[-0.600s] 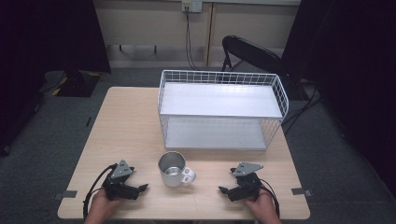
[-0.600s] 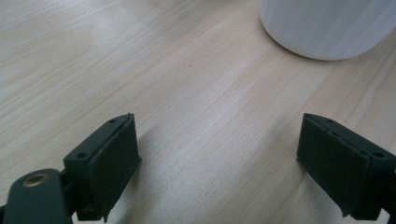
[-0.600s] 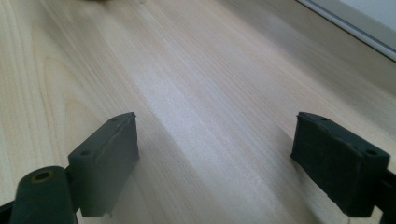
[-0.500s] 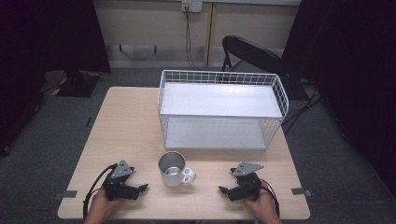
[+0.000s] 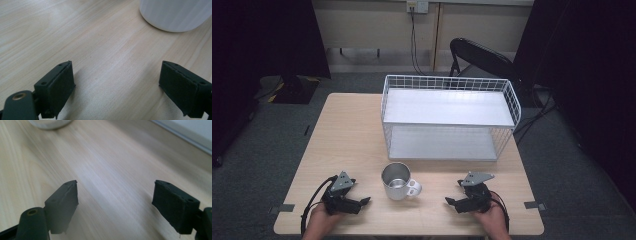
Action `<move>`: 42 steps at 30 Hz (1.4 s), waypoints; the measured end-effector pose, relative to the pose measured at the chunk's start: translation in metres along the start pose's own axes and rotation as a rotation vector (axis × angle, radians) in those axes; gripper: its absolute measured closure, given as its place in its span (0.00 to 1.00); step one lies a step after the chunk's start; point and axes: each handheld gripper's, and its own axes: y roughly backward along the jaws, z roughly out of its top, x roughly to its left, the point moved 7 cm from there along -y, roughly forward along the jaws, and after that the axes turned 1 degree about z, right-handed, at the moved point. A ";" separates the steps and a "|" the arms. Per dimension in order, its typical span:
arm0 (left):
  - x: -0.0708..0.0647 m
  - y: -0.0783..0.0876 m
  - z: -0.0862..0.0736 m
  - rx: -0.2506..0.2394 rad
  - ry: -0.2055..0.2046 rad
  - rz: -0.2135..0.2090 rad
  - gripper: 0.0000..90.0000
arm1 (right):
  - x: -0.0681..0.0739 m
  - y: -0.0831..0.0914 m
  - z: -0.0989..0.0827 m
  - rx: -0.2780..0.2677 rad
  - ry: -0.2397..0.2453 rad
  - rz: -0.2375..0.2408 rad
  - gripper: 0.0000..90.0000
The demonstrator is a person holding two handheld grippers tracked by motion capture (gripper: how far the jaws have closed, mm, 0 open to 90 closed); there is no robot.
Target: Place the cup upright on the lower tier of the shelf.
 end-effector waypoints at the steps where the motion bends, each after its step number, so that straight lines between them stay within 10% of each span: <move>1: 0.000 0.000 0.000 0.000 0.000 0.000 0.13 | 0.002 0.002 0.004 -0.007 0.009 0.002 0.23; 12: 0.000 0.000 0.000 0.000 0.000 0.003 0.13 | 0.037 -0.002 0.039 -0.057 0.087 0.110 0.24; 42: 0.000 0.000 0.000 -0.001 0.003 0.006 0.13 | 0.065 -0.012 0.075 -0.054 0.128 0.176 0.26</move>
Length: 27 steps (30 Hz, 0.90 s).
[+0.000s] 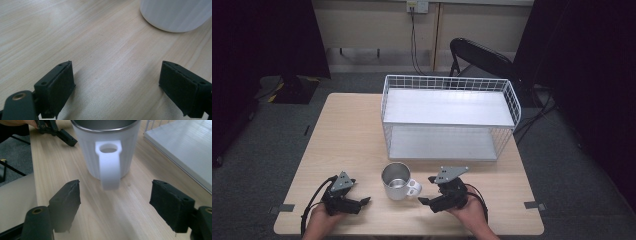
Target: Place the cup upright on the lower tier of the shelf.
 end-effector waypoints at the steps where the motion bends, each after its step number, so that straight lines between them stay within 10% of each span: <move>1: 0.000 0.000 0.000 0.000 0.000 0.000 0.13 | 0.001 -0.001 0.000 0.003 0.003 -0.002 0.26; 27: 0.000 0.000 0.000 0.000 0.000 0.000 0.13 | 0.002 -0.013 0.013 -0.001 0.000 0.001 0.55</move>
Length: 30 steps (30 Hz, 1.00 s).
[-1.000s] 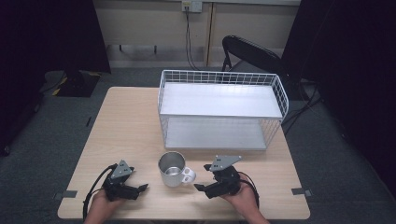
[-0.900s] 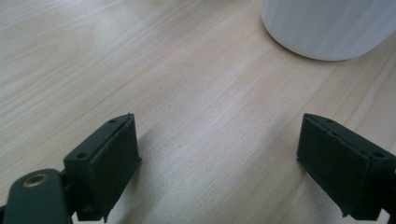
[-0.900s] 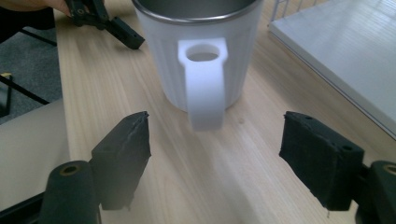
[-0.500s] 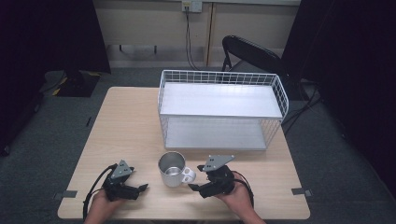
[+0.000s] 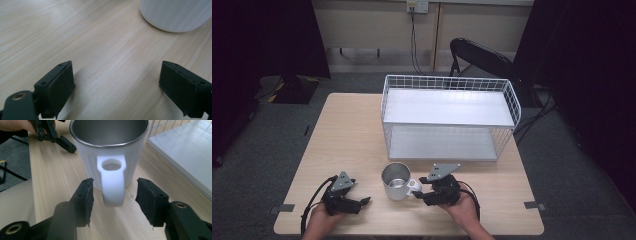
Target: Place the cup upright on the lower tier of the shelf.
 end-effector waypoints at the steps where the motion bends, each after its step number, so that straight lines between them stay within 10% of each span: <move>1: 0.000 0.000 0.000 0.000 0.000 0.000 0.13 | 0.002 -0.001 0.001 -0.001 0.004 0.002 0.57; 30: 0.000 0.000 0.000 0.000 0.000 0.000 0.13 | 0.002 -0.010 0.006 0.009 -0.007 0.007 0.70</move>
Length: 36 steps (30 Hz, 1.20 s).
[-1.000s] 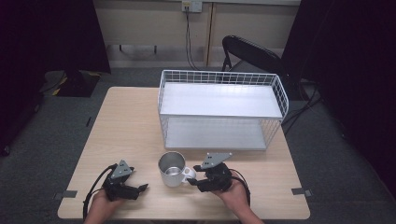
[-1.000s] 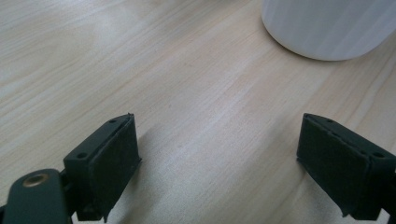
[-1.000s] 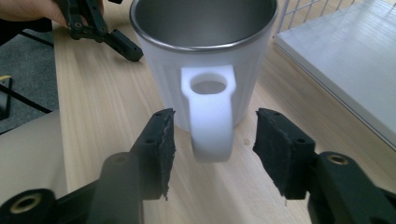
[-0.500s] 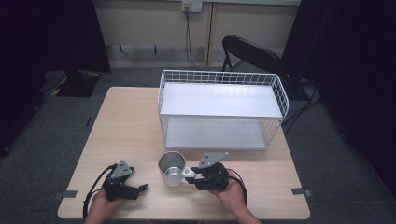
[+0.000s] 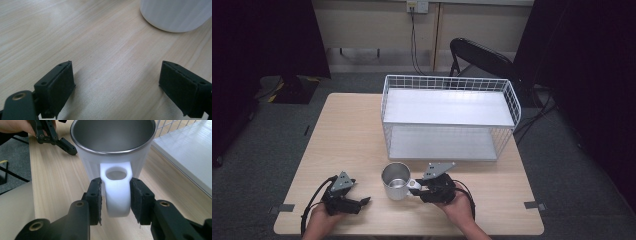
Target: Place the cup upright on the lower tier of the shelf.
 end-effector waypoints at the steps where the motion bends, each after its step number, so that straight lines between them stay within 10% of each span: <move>1: 0.000 0.000 0.000 0.000 0.000 0.000 0.13 | 0.000 0.000 0.000 -0.002 0.000 0.000 0.70; 36: 0.000 0.000 0.000 0.000 0.000 0.000 0.13 | 0.002 -0.001 -0.002 0.008 0.050 -0.050 0.79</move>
